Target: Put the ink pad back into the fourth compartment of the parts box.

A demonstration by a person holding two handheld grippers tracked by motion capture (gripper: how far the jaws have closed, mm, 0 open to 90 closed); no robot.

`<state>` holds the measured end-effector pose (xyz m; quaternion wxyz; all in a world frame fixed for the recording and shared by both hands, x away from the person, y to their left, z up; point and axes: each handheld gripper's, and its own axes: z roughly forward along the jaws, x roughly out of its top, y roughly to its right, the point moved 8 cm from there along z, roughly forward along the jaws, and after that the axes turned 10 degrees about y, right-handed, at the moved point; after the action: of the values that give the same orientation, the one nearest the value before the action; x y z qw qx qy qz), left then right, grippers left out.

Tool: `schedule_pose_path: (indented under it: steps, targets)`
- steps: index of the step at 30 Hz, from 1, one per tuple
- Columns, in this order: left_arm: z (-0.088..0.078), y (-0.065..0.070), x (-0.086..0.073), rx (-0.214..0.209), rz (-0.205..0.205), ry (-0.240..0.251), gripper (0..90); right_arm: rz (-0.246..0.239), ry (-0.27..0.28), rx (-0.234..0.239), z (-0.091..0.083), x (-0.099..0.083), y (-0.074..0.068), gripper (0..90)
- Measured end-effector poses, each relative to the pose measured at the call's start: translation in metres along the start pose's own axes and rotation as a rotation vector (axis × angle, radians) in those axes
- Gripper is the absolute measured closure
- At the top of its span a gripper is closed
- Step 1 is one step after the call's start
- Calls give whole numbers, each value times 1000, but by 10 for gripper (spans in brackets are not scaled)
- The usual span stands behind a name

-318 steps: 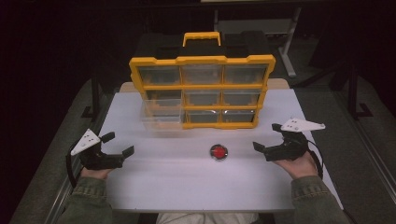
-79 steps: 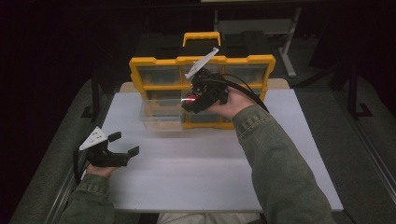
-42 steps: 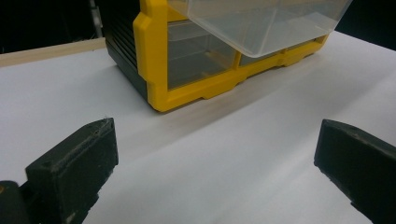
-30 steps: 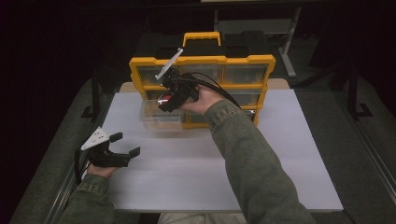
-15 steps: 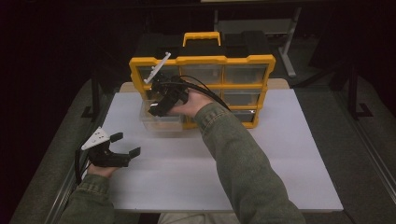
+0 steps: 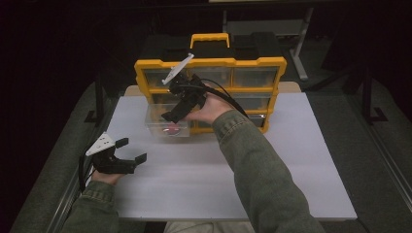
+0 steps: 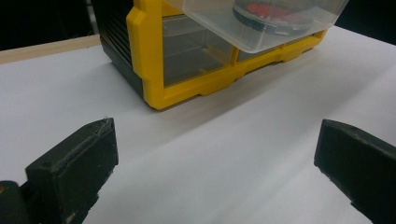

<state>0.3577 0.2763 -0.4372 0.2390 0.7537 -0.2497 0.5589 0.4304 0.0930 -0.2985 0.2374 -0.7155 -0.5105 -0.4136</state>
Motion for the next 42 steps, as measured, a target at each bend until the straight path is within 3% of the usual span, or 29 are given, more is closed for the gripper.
schedule_pose_path:
  steps: [11,18,34,42]
  targets:
    - [-1,-1,1,3,-7,8,0,56,46,-24,-25,-15,12,0]
    - [0,-1,0,1,-4,3,0,61,69,-12,-33,-23,11,0]
    - [1,-1,1,3,-7,6,0,74,103,-32,-54,-50,15,0]
    - [1,-1,1,4,-6,5,0,104,116,-48,-59,-68,19,0]
